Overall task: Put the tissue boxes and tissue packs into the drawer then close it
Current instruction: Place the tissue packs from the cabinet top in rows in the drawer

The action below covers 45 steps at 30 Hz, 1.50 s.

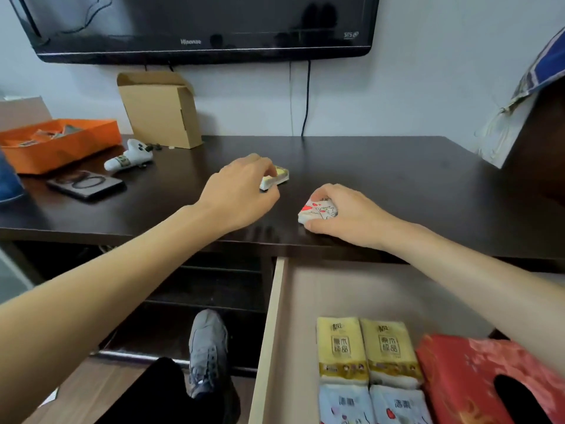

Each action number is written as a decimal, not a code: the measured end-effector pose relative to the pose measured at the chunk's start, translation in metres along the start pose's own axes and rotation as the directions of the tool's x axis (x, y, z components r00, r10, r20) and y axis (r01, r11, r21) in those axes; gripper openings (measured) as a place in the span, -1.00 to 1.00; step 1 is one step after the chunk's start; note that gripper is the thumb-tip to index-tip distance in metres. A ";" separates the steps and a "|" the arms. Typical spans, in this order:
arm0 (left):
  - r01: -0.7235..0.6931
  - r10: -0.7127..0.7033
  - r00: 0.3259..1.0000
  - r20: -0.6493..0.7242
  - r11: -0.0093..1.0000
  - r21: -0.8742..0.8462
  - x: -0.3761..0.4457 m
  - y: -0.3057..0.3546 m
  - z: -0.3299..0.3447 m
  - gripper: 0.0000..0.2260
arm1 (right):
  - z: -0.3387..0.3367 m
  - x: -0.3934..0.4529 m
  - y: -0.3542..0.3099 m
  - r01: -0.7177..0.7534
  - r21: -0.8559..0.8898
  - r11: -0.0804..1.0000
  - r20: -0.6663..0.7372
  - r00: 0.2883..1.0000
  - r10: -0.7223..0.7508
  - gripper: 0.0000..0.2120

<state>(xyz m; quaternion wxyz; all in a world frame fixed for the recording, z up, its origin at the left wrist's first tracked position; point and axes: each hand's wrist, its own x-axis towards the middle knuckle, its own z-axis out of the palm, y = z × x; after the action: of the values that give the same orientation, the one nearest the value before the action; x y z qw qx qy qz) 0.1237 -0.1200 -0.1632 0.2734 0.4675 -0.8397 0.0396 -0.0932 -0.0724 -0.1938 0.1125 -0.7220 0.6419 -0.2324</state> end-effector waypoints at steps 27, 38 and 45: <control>-0.132 0.092 0.983 0.159 0.955 0.266 -0.023 -0.057 -0.004 -0.64 | 0.028 0.038 -0.010 -0.061 -0.188 0.980 -0.191 0.981 0.024 -0.57; -0.020 0.014 0.930 0.368 1.000 0.011 -0.033 -0.020 -0.008 -0.60 | 0.005 -0.031 0.003 0.026 -0.097 0.995 -0.147 0.988 -0.040 -0.72; -0.103 0.074 0.931 0.357 0.993 0.064 -0.021 0.024 0.012 -0.57 | -0.001 -0.043 0.030 0.088 -0.001 0.996 -0.169 0.982 -0.087 -0.71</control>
<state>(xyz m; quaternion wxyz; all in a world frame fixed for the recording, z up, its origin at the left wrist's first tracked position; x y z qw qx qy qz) 0.1076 -0.0944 -0.1790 0.0964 0.4394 -0.8931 0.0011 -0.1225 -0.0351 -0.2146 0.0497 -0.7269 0.6161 -0.2993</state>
